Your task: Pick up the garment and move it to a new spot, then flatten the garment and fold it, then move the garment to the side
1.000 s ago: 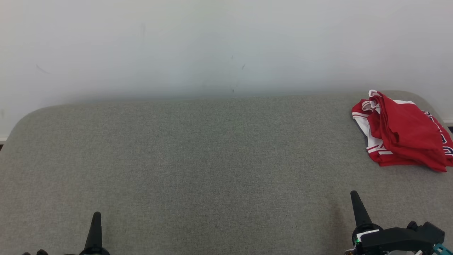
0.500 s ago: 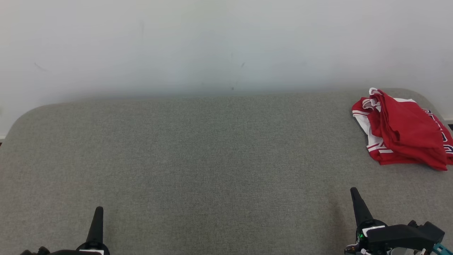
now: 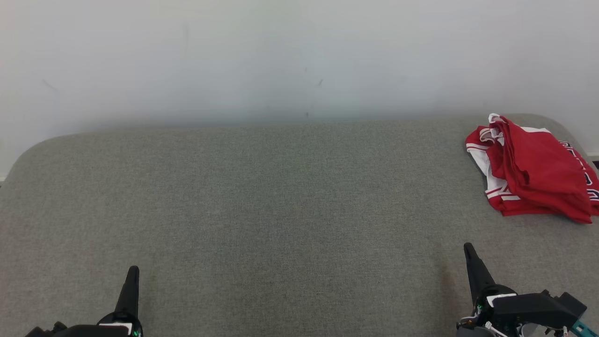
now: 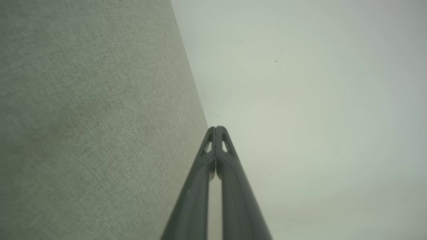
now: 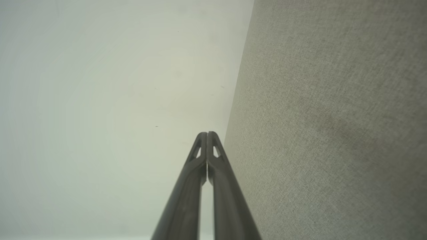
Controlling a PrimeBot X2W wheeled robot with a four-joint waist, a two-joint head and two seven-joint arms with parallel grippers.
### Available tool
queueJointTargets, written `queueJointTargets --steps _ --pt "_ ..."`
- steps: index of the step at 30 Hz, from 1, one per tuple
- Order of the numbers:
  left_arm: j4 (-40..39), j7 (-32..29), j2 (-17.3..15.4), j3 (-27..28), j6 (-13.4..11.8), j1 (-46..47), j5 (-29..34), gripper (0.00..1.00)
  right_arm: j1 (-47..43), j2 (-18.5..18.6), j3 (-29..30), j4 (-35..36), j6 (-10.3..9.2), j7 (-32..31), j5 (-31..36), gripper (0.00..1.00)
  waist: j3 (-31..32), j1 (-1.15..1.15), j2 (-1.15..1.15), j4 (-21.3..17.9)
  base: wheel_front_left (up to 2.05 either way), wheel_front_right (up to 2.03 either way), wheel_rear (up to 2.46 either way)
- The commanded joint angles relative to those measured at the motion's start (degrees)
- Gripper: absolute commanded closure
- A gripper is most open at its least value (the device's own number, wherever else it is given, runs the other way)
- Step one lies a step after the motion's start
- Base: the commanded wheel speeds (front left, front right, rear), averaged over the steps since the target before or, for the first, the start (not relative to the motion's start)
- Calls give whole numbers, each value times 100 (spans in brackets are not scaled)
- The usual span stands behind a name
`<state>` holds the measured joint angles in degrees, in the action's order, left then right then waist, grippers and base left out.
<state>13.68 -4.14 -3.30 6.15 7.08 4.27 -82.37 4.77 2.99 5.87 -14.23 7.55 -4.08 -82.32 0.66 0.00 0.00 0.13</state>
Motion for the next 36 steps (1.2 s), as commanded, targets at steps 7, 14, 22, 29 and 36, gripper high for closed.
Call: queueJointTargets --steps 7,14,22,29,36 --pt "12 -105 24 34 45 145 -421 100 105 -16 35 32 -10 -111 -403 100 -28 0 0 -4 0 0 0" --pt "28 -181 38 43 56 201 -706 100 129 -19 54 30 -11 -188 -706 100 -53 0 0 -8 0 0 0" --pt "45 -250 49 51 46 224 -974 100 167 -20 74 29 -12 -255 -995 100 -78 0 0 -12 0 0 0" --pt "47 -255 51 50 49 234 -1017 100 168 -21 75 26 -12 -267 -1012 100 -84 0 0 -13 0 0 0" --pt "47 -255 50 50 49 233 -1018 100 167 -21 75 26 -12 -267 -1013 100 -84 0 0 -13 0 0 0"
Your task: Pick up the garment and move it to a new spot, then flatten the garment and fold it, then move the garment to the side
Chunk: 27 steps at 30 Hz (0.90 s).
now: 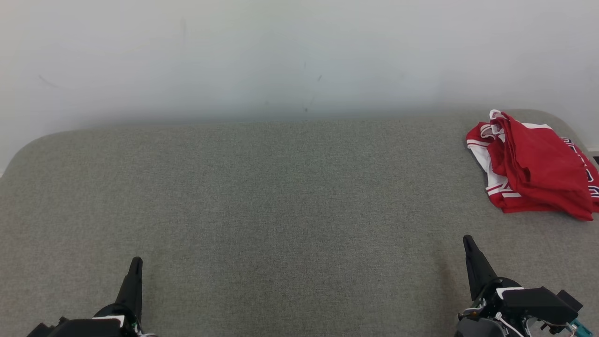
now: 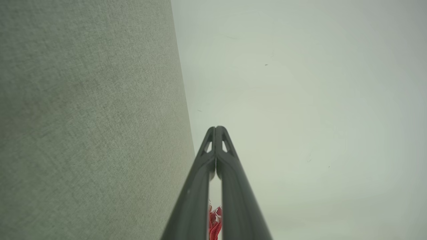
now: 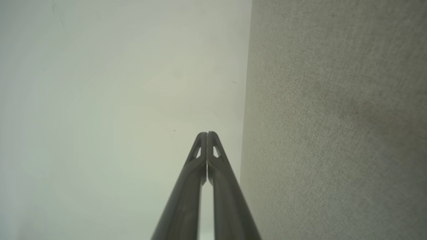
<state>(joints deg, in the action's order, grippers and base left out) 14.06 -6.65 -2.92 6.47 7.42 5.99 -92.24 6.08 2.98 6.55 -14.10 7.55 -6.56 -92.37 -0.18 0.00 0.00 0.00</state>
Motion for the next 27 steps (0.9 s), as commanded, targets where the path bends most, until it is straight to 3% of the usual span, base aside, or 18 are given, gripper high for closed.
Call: queueJointTargets --steps 1,27 --pt "9 -3 12 19 15 60 -31 100 35 -19 7 13 -12 -18 -8 100 0 0 0 0 0 0 0" --pt "8 -2 12 18 15 59 -32 100 35 -20 5 13 -12 -18 -8 100 0 0 0 0 0 0 0"
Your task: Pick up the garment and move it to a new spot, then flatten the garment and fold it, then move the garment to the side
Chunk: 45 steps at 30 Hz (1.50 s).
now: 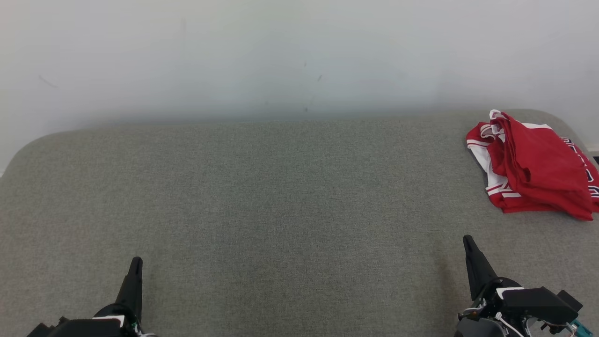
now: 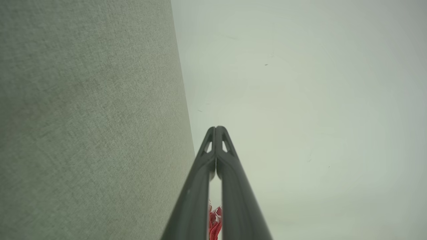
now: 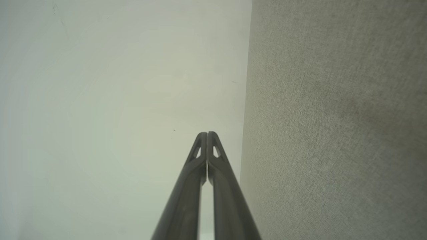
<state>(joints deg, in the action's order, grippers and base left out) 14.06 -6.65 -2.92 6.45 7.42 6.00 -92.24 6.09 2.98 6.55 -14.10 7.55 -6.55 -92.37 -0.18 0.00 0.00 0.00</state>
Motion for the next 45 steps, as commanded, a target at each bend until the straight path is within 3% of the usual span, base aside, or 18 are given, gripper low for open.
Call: queueJointTargets --steps 1,45 --pt "8 -2 12 18 15 59 -32 100 34 -20 5 13 -12 -19 -8 100 0 0 0 0 0 0 0" --pt "7 0 12 18 15 58 -33 100 34 -20 4 12 -12 -18 -9 100 0 0 0 0 0 0 0"
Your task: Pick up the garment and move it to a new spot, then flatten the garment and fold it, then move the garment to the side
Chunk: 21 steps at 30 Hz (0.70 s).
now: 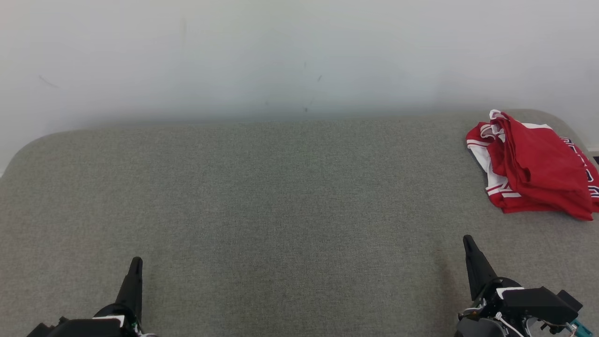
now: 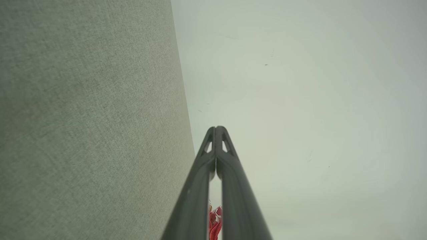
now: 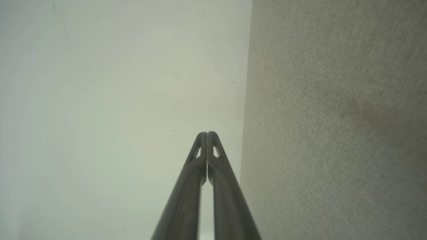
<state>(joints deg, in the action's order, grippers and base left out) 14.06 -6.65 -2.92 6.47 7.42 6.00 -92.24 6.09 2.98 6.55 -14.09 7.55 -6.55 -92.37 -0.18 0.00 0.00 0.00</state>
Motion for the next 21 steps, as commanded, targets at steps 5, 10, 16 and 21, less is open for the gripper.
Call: queueJointTargets --steps 5,10,16,21 --pt "7 0 12 16 15 58 -33 100 34 -20 4 11 -12 -17 -9 100 0 0 0 0 0 0 0" --pt "6 0 12 16 15 58 -33 100 33 -20 3 11 -12 -17 -10 100 0 0 0 0 0 0 0" --pt "6 0 12 16 15 58 -34 100 33 -20 3 11 -12 -17 -10 100 0 0 0 0 0 0 0" --pt "6 0 12 16 15 58 -34 100 33 -20 3 11 -12 -17 -10 100 0 0 0 0 0 0 0"
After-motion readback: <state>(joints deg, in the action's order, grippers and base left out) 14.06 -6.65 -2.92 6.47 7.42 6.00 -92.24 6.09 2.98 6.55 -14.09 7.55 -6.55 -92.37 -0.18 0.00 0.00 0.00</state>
